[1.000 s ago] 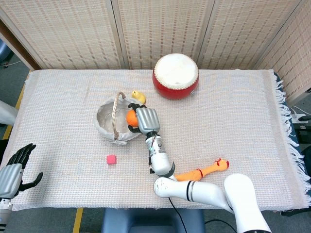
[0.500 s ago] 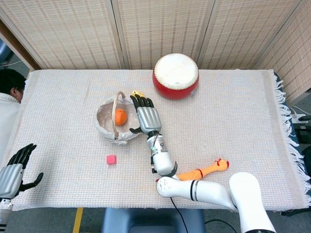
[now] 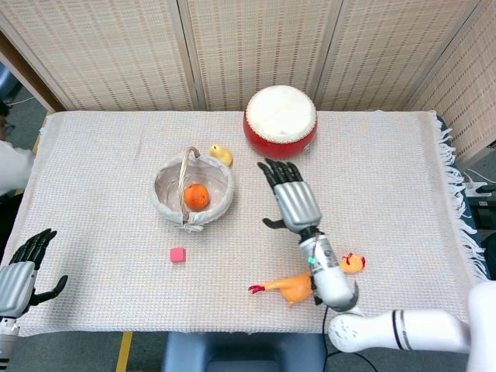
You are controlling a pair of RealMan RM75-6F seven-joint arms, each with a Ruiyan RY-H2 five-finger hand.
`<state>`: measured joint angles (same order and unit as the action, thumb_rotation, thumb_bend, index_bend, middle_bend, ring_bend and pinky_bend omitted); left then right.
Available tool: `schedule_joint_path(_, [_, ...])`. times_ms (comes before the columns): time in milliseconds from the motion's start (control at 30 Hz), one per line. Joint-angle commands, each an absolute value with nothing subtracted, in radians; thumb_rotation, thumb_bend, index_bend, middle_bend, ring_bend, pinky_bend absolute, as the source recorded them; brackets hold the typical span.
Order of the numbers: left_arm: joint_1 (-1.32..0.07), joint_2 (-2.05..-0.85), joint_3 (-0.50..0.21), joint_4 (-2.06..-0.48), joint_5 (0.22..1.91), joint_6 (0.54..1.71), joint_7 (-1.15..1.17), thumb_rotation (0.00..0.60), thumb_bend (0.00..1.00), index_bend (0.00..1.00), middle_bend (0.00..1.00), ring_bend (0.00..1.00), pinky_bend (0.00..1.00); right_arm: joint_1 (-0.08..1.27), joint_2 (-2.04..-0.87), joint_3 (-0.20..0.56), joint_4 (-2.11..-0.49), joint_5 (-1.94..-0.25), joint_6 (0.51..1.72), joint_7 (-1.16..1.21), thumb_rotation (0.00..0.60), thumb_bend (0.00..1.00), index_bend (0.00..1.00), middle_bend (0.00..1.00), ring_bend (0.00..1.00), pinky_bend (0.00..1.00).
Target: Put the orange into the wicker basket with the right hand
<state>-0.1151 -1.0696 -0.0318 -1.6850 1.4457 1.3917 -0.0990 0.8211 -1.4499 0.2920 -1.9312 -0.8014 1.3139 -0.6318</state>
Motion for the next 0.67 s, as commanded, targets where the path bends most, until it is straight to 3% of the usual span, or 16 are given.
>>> schedule_joint_path(33, [-0.115,-1.084,-0.034,-1.680,1.452,1.404,-0.069,0.600,0.34,0.00,0.00,0.00,0.10,0.504,-1.155,-0.008,-2.099,-1.125,1.521,-0.493,0.600,0.03,0.00,0.00,0.00,0.00])
schedule_joint_path(133, [-0.112,-1.094,-0.037,-1.679,1.449,1.414,-0.049,0.600,0.34,0.00,0.00,0.00,0.10,0.398,-1.109,-0.113,-2.039,-1.264,1.571,-0.400,0.600,0.03,0.00,0.00,0.00,0.00])
schedule_joint_path(300, [-0.106,-1.107,-0.040,-1.673,1.452,1.435,-0.021,0.600,0.34,0.00,0.00,0.00,0.10,0.250,-1.133,-0.199,-1.855,-1.417,1.676,-0.302,0.600,0.03,0.00,0.00,0.00,0.00])
schedule_joint_path(400, [-0.104,-1.112,-0.042,-1.672,1.454,1.444,-0.011,0.600,0.34,0.00,0.00,0.00,0.10,0.197,-1.166,-0.201,-1.742,-1.455,1.708,-0.252,0.600,0.03,0.00,0.00,0.00,0.00])
schedule_joint_path(667, [-0.105,-1.117,-0.039,-1.662,1.474,1.453,0.001,0.600,0.34,0.00,0.00,0.00,0.10,0.163,-1.186,-0.146,-1.655,-1.490,1.700,-0.187,0.600,0.03,0.00,0.00,0.00,0.00])
